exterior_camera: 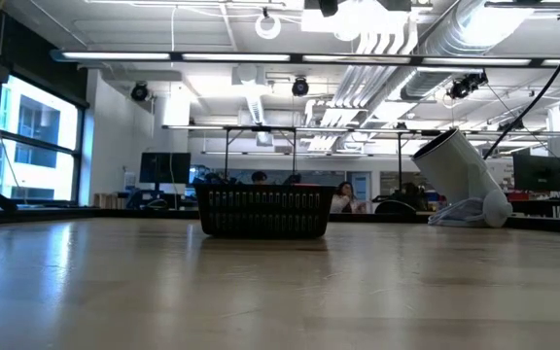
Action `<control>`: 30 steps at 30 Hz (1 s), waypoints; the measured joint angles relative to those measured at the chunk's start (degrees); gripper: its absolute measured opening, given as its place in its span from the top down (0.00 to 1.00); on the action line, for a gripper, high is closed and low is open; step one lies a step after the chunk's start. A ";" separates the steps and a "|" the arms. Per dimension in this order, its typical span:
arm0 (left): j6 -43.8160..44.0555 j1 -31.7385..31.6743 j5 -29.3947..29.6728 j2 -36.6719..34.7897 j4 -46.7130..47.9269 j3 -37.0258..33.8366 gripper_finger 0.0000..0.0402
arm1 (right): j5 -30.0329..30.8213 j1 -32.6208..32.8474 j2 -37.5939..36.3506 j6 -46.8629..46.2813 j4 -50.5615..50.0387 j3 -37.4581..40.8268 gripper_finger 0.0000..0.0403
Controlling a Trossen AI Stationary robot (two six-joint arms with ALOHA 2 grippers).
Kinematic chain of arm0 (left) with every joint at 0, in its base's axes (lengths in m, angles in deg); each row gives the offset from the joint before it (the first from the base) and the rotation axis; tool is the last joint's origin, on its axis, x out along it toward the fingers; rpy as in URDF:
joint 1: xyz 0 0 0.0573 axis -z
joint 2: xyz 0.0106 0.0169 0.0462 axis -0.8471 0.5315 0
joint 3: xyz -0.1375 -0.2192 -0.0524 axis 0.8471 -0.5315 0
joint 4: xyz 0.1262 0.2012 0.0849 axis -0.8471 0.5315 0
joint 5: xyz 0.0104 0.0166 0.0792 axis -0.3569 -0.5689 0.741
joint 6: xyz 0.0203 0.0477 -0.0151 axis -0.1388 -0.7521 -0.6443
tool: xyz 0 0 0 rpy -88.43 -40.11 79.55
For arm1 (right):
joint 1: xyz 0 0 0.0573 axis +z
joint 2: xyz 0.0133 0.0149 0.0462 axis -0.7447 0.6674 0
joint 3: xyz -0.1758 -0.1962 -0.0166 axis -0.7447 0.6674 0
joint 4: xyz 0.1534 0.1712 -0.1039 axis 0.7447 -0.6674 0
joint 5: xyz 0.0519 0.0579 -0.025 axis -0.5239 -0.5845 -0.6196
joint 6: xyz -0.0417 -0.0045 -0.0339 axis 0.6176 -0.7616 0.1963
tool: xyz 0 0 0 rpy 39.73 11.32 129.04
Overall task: Pick & Place Office items
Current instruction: Put the blue digital clock into the bottom black bin
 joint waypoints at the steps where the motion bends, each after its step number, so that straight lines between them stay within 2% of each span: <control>1: -0.08 -0.01 -0.16 0.00 -0.06 0.00 0.65 | -0.18 -0.16 -0.01 0.02 -0.15 0.00 0.82; 4: 0.06 -0.02 -0.46 -0.03 -0.13 -0.01 0.65 | -0.48 -0.45 -0.01 0.10 -0.26 0.00 0.81; 8: -0.32 0.00 -0.48 -0.04 -0.13 -0.02 0.65 | -0.37 -0.48 -0.01 0.26 -0.26 0.00 0.84; 15: 0.16 0.17 -1.38 -0.11 -0.55 -0.02 0.58 | -0.35 -0.48 -0.01 1.77 -0.84 0.02 0.86; 30: -0.54 2.26 -2.78 -0.09 -1.96 0.07 0.56 | 1.25 -0.60 0.05 2.70 -0.54 0.02 0.87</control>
